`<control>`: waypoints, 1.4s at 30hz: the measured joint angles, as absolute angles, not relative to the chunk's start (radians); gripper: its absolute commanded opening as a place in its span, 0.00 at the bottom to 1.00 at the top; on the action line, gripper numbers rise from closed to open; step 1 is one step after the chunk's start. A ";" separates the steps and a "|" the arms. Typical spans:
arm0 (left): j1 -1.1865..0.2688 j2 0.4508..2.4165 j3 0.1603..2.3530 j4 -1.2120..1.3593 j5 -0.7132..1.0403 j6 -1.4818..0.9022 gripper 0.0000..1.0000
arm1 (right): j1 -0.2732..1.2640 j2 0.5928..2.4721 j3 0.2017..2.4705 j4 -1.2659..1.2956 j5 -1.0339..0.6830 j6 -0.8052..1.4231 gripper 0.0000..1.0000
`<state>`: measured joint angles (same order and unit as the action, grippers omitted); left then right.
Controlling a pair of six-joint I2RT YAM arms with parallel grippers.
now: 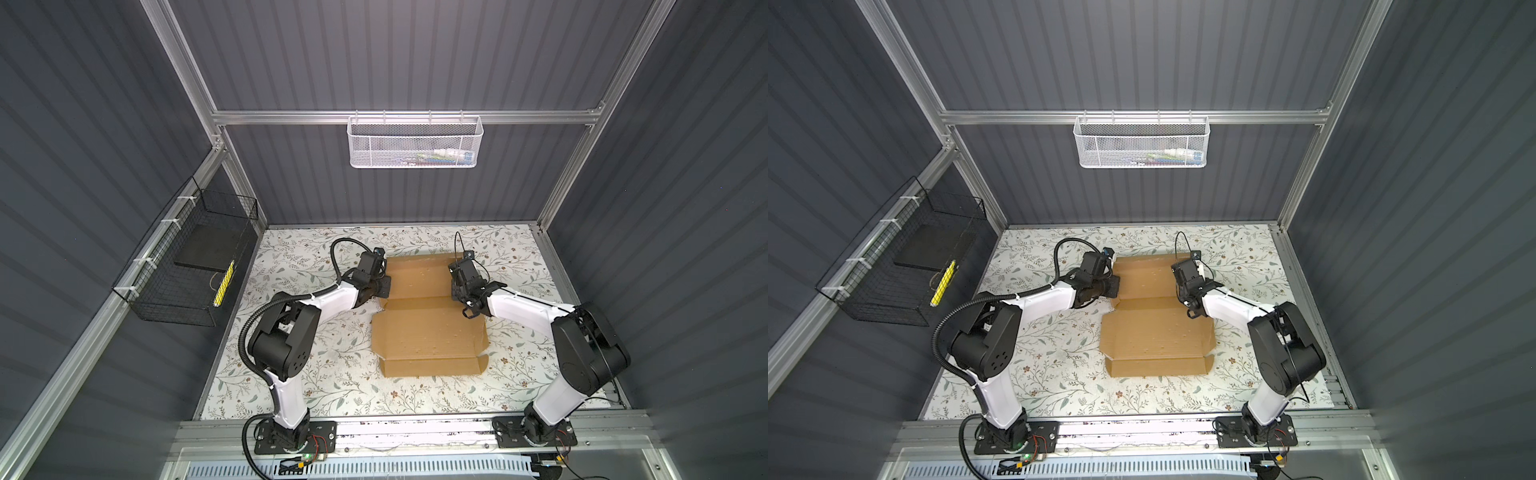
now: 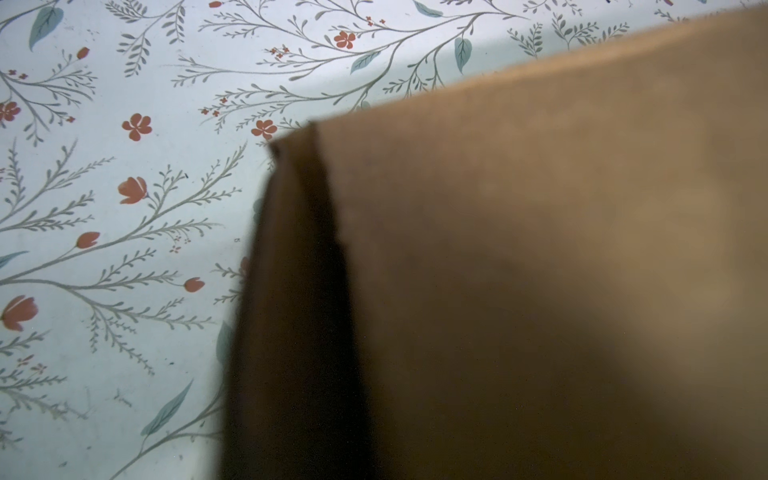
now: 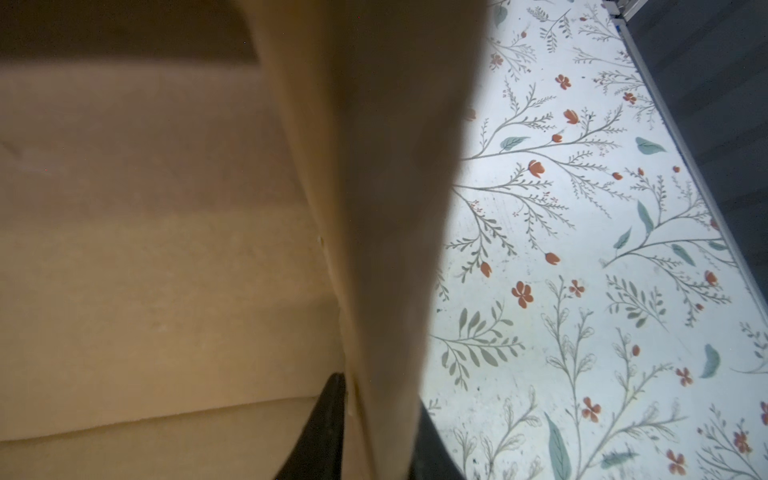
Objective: Fold the paper box
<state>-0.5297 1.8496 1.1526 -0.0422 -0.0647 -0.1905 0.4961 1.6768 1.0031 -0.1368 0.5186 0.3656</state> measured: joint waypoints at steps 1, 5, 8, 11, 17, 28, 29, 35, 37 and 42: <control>-0.530 1.850 1.153 -0.044 -0.065 -0.190 0.00 | 0.495 1.681 1.010 -0.139 0.519 0.365 0.24; -0.530 1.850 1.157 -0.052 -0.065 -0.189 0.00 | 0.491 1.705 1.031 -0.148 0.519 0.365 0.23; -0.530 1.850 1.159 -0.059 -0.065 -0.185 0.00 | 0.490 1.720 1.035 -0.150 0.519 0.365 0.22; -0.530 1.850 1.161 -0.061 -0.065 -0.182 0.00 | 0.490 1.727 1.035 -0.151 0.520 0.366 0.19; -0.530 1.850 1.162 -0.064 -0.068 -0.181 0.00 | 0.490 1.728 1.045 -0.170 0.520 0.361 0.16; -0.530 1.850 1.164 -0.068 -0.071 -0.175 0.00 | 0.492 1.748 1.075 -0.224 0.543 0.359 0.12; -0.530 1.850 1.164 -0.068 -0.071 -0.175 0.00 | 0.492 1.748 1.076 -0.227 0.543 0.358 0.12; -0.530 1.850 1.164 -0.068 -0.073 -0.174 0.00 | 0.494 1.748 1.076 -0.239 0.545 0.359 0.17; -0.530 1.850 1.164 -0.068 -0.073 -0.174 0.00 | 0.494 1.748 1.076 -0.245 0.545 0.362 0.19; -0.530 1.850 1.164 -0.067 -0.079 -0.171 0.00 | 0.494 1.741 1.074 -0.260 0.540 0.366 0.21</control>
